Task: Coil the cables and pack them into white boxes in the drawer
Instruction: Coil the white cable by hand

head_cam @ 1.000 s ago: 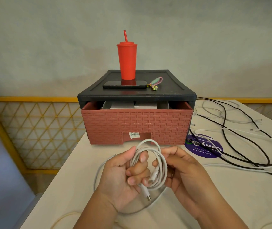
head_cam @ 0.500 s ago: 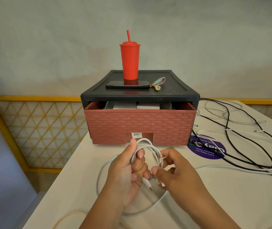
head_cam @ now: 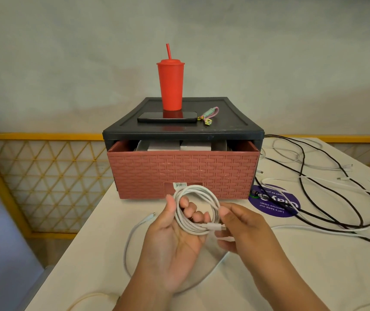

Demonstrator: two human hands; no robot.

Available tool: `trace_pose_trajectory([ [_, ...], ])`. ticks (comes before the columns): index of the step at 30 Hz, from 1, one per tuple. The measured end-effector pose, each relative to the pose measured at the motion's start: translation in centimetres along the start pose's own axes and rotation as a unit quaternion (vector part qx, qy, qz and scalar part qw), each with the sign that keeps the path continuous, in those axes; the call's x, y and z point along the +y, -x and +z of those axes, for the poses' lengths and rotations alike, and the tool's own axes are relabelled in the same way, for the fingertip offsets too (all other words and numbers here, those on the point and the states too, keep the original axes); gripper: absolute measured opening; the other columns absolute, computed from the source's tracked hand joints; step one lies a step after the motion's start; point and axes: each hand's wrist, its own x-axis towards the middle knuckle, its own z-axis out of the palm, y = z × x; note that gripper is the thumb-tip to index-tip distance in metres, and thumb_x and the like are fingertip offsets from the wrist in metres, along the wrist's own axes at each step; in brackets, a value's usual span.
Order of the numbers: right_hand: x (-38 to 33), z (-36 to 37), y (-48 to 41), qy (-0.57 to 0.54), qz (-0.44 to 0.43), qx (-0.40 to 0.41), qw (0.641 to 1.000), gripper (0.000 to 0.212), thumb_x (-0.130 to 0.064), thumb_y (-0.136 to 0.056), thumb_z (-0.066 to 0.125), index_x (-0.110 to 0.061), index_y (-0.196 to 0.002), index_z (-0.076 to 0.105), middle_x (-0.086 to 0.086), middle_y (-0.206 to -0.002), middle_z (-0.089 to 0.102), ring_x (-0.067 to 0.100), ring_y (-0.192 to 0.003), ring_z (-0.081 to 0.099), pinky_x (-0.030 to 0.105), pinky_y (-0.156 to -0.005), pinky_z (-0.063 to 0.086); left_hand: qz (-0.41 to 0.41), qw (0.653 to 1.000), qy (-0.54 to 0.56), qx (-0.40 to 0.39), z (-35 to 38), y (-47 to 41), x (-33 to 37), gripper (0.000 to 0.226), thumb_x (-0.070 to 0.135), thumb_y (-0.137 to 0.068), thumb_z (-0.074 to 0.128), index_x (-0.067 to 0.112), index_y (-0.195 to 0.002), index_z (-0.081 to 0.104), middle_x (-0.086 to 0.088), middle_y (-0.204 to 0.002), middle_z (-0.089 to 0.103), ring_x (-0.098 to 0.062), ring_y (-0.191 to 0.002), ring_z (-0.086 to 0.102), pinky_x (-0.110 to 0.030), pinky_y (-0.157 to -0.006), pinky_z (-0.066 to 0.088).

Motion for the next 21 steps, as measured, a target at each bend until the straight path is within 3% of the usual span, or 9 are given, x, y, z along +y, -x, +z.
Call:
trace_pose_trajectory([
  [4, -0.1, 0.1, 0.0, -0.12, 0.064, 0.023, 0.99, 0.019, -0.018, -0.094, 0.05, -0.02, -0.084, 0.066, -0.005, -0.061, 0.066, 0.007, -0.057, 0.061, 0.027, -0.061, 0.052, -0.026, 1.0, 0.011, -0.006, 0.1, -0.1, -0.8, 0.037, 0.033, -0.082, 0.047, 0.008, -0.059, 0.063, -0.007, -0.072, 0.057, -0.019, -0.067, 0.057, -0.032, -0.074, 0.055],
  [9, 0.3, -1.4, -0.9, -0.075, 0.019, 0.103, 0.992, 0.012, -0.014, -0.09, 0.055, -0.018, -0.082, 0.063, -0.008, -0.058, 0.065, 0.003, -0.053, 0.058, 0.02, -0.048, 0.047, -0.052, 0.996, -0.078, -0.004, 0.2, 0.1, -2.1, 0.034, 0.032, -0.08, 0.05, 0.0, -0.081, 0.062, -0.021, -0.09, 0.063, -0.027, -0.076, 0.069, -0.036, -0.061, 0.058],
  [12, 0.4, -3.0, -1.5, 0.007, -0.015, 0.126, 0.992, 0.014, -0.014, -0.088, 0.058, -0.016, -0.075, 0.063, -0.005, -0.062, 0.067, 0.005, -0.054, 0.056, 0.016, -0.044, 0.045, -0.006, 0.975, -0.22, 0.025, -0.3, 0.0, -3.3, 0.028, 0.027, -0.081, 0.053, 0.002, -0.087, 0.066, -0.011, -0.082, 0.07, -0.016, -0.072, 0.07, -0.026, -0.062, 0.057],
  [14, 0.3, -4.5, -1.8, 0.057, -0.016, 0.12, 0.991, 0.014, -0.015, -0.086, 0.061, -0.015, -0.073, 0.063, -0.002, -0.066, 0.068, 0.008, -0.056, 0.056, 0.017, -0.045, 0.045, 0.046, 0.909, -0.414, 0.012, -1.1, -0.2, -3.7, 0.025, 0.037, -0.085, 0.056, 0.017, -0.091, 0.069, 0.002, -0.085, 0.072, -0.01, -0.08, 0.067, -0.018, -0.075, 0.052],
  [17, 0.5, -7.4, -2.2, 0.104, 0.015, 0.129, 0.986, 0.017, -0.014, -0.085, 0.064, -0.013, -0.068, 0.064, 0.003, -0.066, 0.066, 0.014, -0.057, 0.055, 0.022, -0.048, 0.045, 0.12, 0.71, -0.694, -0.015, -2.7, -0.4, -3.7, 0.035, 0.053, -0.086, 0.052, 0.036, -0.116, 0.053, 0.017, -0.11, 0.057, -0.004, -0.102, 0.053, -0.007, -0.085, 0.037],
  [19, 0.9, -9.4, -2.3, 0.111, 0.05, 0.141, 0.983, 0.015, -0.011, -0.084, 0.064, -0.008, -0.07, 0.065, 0.007, -0.064, 0.063, 0.016, -0.056, 0.053, 0.023, -0.05, 0.048, 0.136, 0.581, -0.801, -0.051, -3.3, -0.3, -3.6, 0.045, 0.048, -0.089, 0.051, 0.034, -0.131, 0.044, 0.019, -0.121, 0.044, -0.002, -0.116, 0.041, -0.01, -0.094, 0.031],
  [21, 1.3, -11.1, -2.5, 0.123, 0.084, 0.143, 0.978, 0.014, -0.01, -0.085, 0.063, -0.005, -0.072, 0.065, 0.01, -0.065, 0.06, 0.016, -0.056, 0.053, 0.024, -0.052, 0.049, 0.119, 0.505, -0.852, -0.068, -3.4, -0.2, -3.6, 0.045, 0.047, -0.09, 0.051, 0.032, -0.132, 0.045, 0.019, -0.124, 0.041, -0.004, -0.12, 0.035, -0.015, -0.099, 0.029],
])
